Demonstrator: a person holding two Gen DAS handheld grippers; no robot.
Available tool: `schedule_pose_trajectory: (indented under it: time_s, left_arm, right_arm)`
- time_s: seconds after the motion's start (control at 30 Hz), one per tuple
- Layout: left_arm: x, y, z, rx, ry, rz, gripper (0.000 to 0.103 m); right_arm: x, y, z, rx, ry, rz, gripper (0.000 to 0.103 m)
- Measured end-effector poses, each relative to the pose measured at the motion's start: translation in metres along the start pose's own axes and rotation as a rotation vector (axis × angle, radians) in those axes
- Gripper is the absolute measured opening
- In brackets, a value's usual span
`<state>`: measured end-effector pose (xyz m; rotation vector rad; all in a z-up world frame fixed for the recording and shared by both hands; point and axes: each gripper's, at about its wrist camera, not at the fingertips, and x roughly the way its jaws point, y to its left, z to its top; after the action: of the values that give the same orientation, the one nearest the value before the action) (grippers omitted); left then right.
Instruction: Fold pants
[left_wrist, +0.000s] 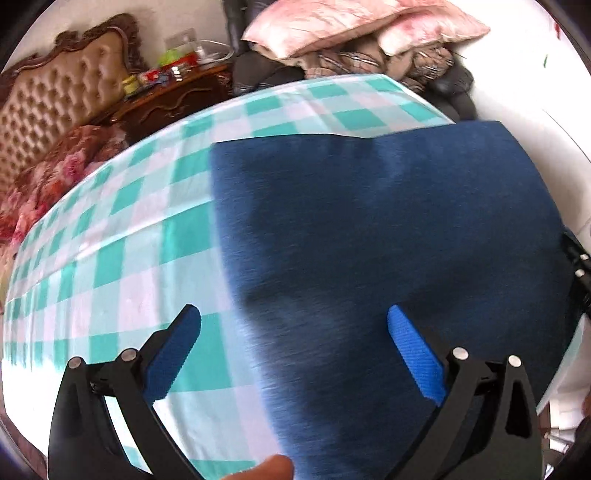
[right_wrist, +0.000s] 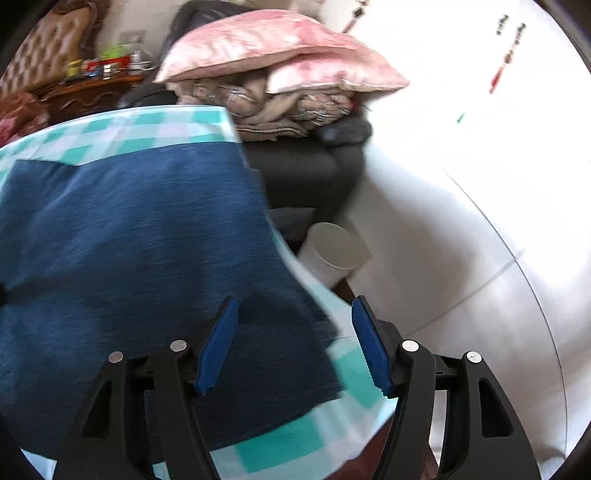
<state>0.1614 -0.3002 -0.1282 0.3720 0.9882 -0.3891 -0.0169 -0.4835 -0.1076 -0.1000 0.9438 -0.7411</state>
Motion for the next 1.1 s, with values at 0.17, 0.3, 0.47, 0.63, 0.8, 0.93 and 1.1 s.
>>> schedule_pose_trajectory:
  time_s: [0.17, 0.3, 0.47, 0.63, 0.8, 0.93, 1.1]
  left_arm:
    - [-0.011, 0.001, 0.003, 0.007, -0.034, -0.010, 0.101]
    - [-0.015, -0.014, 0.014, 0.022, -0.063, -0.062, 0.101]
    - [-0.024, -0.030, 0.017, 0.030, -0.099, -0.211, 0.101]
    - [-0.029, -0.049, 0.007, 0.068, -0.110, -0.338, 0.101]
    - [-0.013, -0.051, 0.008, 0.014, -0.053, -0.346, 0.101]
    - [-0.013, -0.049, 0.008, 0.007, -0.048, -0.336, 0.101]
    - [-0.022, -0.040, 0.002, -0.006, -0.050, -0.339, 0.101]
  right_arm:
    - [-0.011, -0.005, 0.009, 0.058, -0.035, 0.130, 0.061]
    - [-0.014, 0.015, 0.025, 0.055, -0.045, 0.247, 0.061]
    - [0.016, 0.039, 0.046, 0.034, -0.004, 0.268, 0.061]
    - [0.035, 0.043, 0.048, 0.034, 0.023, 0.271, 0.063]
    - [0.037, 0.045, 0.042, 0.033, 0.016, 0.269, 0.064]
    - [0.037, 0.043, 0.041, 0.035, 0.017, 0.279, 0.064]
    - [0.033, 0.034, 0.041, 0.050, 0.037, 0.286, 0.066]
